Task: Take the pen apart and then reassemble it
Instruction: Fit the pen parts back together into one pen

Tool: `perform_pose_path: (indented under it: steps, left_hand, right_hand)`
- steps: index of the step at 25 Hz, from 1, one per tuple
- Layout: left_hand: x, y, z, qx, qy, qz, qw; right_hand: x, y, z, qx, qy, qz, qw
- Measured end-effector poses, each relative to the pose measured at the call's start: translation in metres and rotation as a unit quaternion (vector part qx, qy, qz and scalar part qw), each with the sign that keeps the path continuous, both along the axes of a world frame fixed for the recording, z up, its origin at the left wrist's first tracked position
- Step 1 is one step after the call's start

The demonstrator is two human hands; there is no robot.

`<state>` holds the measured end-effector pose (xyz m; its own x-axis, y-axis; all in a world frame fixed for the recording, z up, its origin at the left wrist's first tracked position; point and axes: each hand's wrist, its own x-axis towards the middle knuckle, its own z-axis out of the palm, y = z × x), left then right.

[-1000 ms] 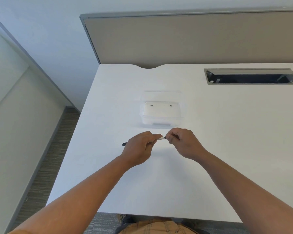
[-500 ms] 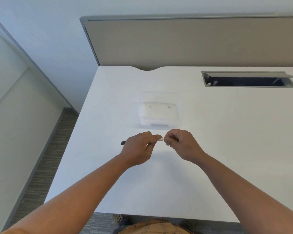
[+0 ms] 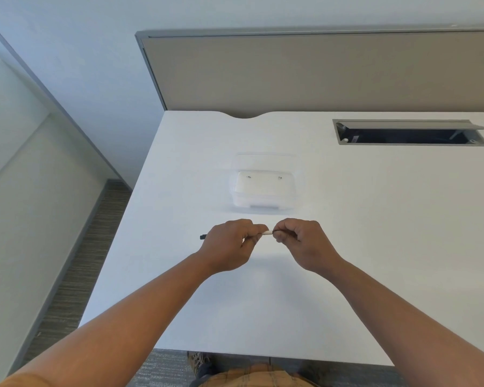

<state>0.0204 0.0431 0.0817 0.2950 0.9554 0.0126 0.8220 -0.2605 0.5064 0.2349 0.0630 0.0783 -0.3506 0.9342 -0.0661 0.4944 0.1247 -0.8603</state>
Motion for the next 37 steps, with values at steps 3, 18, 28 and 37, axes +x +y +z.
perform_pose_path:
  steps: [3, 18, 28, 37]
  left_hand:
    - [-0.001, -0.002, -0.001, -0.008, 0.004, -0.018, 1.0]
    - [-0.002, 0.005, -0.002, -0.175, -0.124, 0.014, 0.977]
    - [-0.003, 0.018, 0.014, -0.201, -0.121, -0.033, 0.972]
    - [-0.008, 0.026, 0.01, -0.218, -0.126, -0.034, 0.967]
  right_hand:
    - [-0.001, -0.001, 0.001, -0.115, 0.002, -0.001, 0.993]
    - [-0.003, -0.005, -0.005, -0.071, 0.028, -0.009, 0.997]
    - [0.0, -0.004, -0.012, 0.022, 0.027, 0.025, 0.999]
    - [0.004, 0.004, -0.011, 0.016, 0.058, 0.01, 0.998]
